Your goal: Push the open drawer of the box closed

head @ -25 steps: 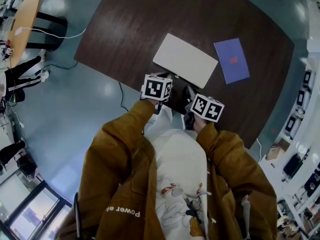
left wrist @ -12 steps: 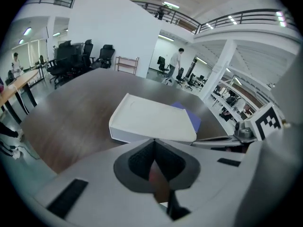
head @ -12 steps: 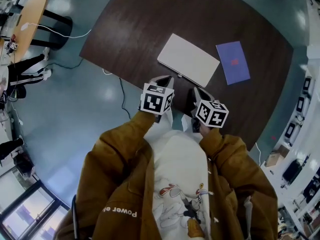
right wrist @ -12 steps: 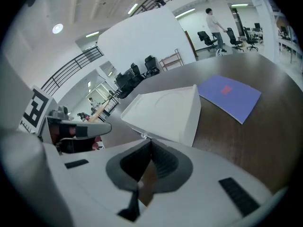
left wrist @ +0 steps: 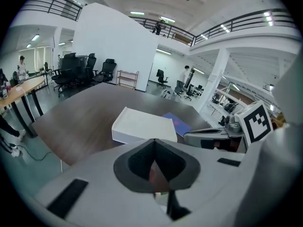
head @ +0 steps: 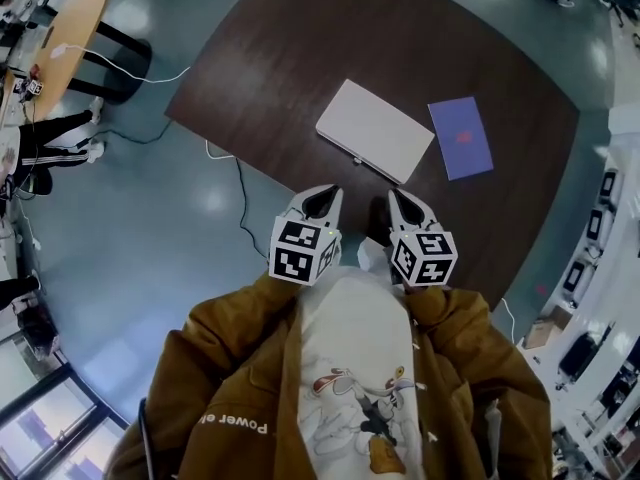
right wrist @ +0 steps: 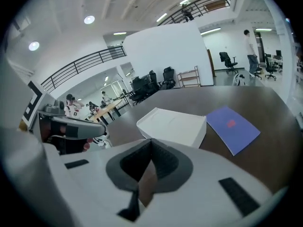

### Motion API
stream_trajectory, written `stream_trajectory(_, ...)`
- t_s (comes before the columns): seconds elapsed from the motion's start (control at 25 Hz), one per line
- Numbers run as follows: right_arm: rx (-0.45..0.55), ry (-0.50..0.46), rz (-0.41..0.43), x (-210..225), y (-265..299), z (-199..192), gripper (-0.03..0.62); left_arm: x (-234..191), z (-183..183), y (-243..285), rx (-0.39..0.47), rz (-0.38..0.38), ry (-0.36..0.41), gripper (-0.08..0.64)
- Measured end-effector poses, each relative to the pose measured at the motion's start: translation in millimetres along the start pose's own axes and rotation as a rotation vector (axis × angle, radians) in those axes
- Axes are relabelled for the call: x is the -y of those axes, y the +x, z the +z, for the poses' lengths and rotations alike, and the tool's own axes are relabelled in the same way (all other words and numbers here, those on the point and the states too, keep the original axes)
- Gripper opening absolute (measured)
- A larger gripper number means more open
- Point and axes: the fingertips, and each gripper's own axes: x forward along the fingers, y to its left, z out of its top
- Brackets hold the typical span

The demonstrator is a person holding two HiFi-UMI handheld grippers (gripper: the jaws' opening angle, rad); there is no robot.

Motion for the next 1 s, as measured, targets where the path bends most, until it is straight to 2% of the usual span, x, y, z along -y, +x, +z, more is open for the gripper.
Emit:
stream_trajectory(0.24, 0.047, -0.019, 0.017, -4.5, -18.4, 15.1, 0.006, 5.3, -6.4, -20.7, 0.037, 0.03, -0.048, 0.006)
stream_trajectory(1.0, 0.052, -0.041, 0.012, -13.2, -35.4, 8.3, 0.006, 18.1, -13.0, -32.1, 0.052, 0.017, -0.03, 0.006)
